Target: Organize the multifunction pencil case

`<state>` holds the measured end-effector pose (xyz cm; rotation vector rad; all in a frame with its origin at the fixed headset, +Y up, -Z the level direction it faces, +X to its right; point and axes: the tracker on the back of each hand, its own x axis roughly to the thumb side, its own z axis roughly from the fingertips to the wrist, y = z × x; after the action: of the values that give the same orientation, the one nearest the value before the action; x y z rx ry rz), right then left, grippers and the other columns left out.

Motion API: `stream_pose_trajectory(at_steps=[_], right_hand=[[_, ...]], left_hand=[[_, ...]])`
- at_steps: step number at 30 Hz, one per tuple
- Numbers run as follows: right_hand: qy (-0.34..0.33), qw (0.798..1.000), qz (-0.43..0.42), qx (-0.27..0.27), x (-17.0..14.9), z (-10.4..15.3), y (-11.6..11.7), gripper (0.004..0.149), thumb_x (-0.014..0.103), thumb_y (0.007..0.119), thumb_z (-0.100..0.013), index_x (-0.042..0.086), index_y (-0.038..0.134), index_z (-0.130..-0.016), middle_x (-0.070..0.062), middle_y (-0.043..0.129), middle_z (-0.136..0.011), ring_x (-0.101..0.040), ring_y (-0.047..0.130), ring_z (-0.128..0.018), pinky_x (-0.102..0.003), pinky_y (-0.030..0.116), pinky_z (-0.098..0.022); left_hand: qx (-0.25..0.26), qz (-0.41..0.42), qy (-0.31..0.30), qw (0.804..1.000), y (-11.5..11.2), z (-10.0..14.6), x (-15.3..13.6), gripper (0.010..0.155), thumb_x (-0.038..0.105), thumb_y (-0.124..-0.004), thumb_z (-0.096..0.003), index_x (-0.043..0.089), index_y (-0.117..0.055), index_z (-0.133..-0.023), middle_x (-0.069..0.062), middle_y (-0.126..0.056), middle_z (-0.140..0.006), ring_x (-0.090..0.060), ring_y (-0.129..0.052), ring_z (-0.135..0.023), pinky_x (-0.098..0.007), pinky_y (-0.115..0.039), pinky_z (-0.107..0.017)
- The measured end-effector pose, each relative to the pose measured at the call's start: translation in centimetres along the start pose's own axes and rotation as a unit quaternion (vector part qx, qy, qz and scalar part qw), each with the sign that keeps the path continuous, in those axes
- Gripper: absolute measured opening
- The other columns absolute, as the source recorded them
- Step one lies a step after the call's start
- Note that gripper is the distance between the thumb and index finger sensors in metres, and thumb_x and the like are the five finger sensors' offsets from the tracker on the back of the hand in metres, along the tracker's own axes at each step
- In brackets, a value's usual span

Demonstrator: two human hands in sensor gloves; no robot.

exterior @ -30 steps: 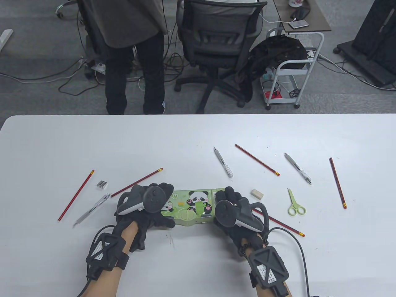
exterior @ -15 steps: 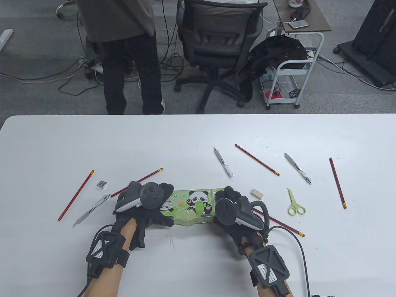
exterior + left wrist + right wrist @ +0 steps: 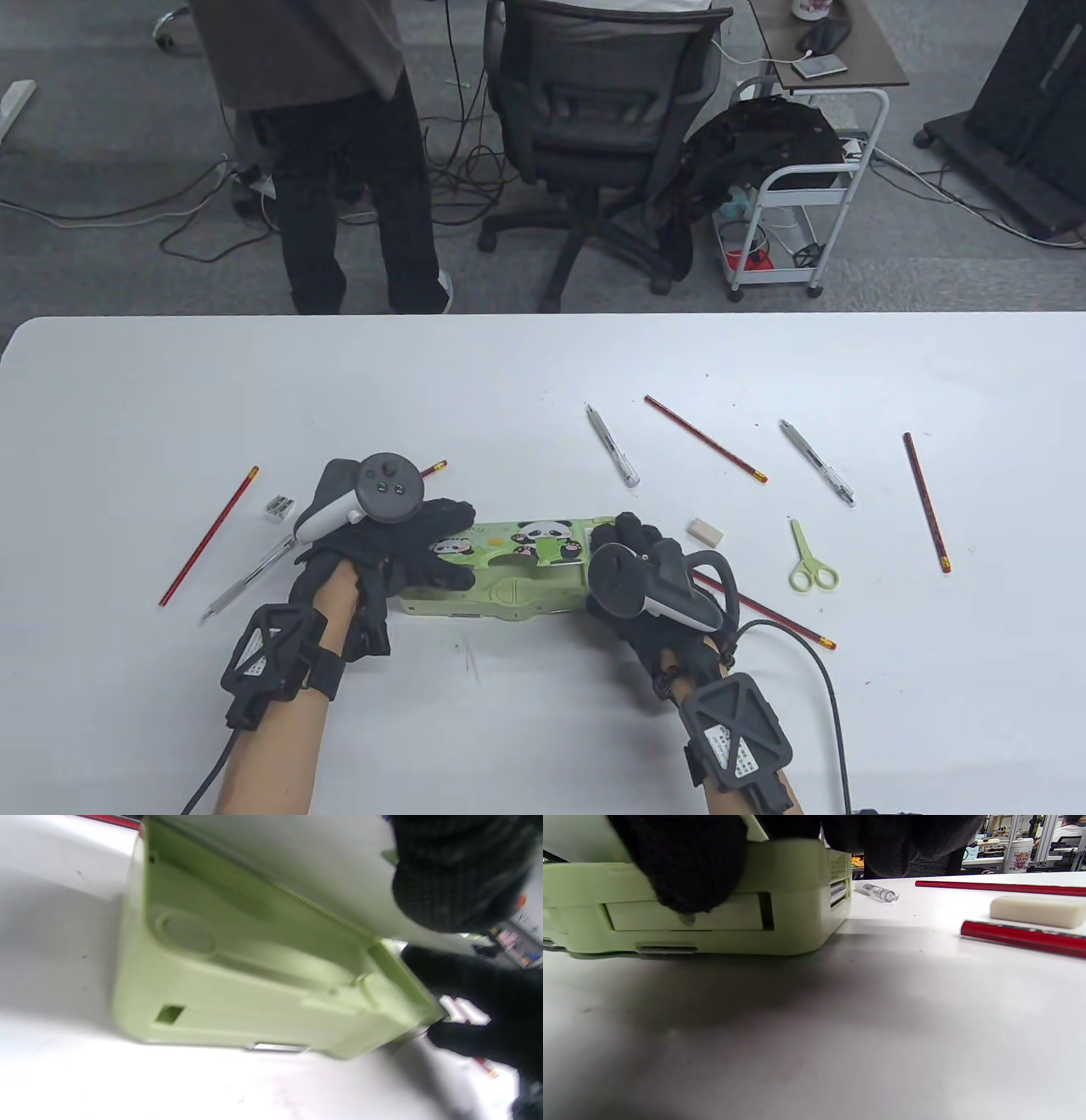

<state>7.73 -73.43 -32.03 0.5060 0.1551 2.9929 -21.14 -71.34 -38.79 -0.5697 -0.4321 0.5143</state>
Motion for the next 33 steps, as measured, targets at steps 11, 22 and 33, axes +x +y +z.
stream_pose_trajectory(at_steps=[11,22,33], right_hand=[[0.000,1.000,0.006,0.005,0.0,-0.1,-0.1,0.081,0.045,0.080,-0.045,0.006,0.048,-0.108,-0.029,0.042,-0.109,-0.053,0.062,-0.097,-0.061,0.060,-0.070],[0.003,1.000,-0.001,0.003,0.0,-0.1,-0.1,0.081,0.046,0.081,-0.044,0.007,0.049,-0.108,-0.029,0.043,-0.109,-0.053,0.062,-0.097,-0.061,0.060,-0.070],[0.004,1.000,-0.002,0.003,0.0,-0.2,-0.2,0.081,0.046,0.081,-0.044,0.006,0.049,-0.107,-0.030,0.043,-0.109,-0.053,0.063,-0.096,-0.061,0.060,-0.070]], left_hand=[[0.121,0.053,0.085,0.988,4.5,-0.5,-1.2,0.076,0.062,-0.079,-0.0416,0.022,-0.073,-0.106,-0.015,-0.075,-0.117,-0.049,-0.067,-0.107,-0.073,-0.051,-0.072],[0.166,-0.124,0.231,0.951,5.0,-3.9,-0.2,0.079,0.049,-0.082,-0.0478,0.015,-0.055,-0.114,-0.020,-0.062,-0.121,-0.053,-0.057,-0.109,-0.073,-0.049,-0.072],[0.095,-0.198,0.268,0.938,3.8,-6.6,0.6,0.089,0.049,-0.087,-0.0447,0.014,-0.048,-0.117,-0.021,-0.053,-0.124,-0.055,-0.050,-0.111,-0.074,-0.045,-0.073]])
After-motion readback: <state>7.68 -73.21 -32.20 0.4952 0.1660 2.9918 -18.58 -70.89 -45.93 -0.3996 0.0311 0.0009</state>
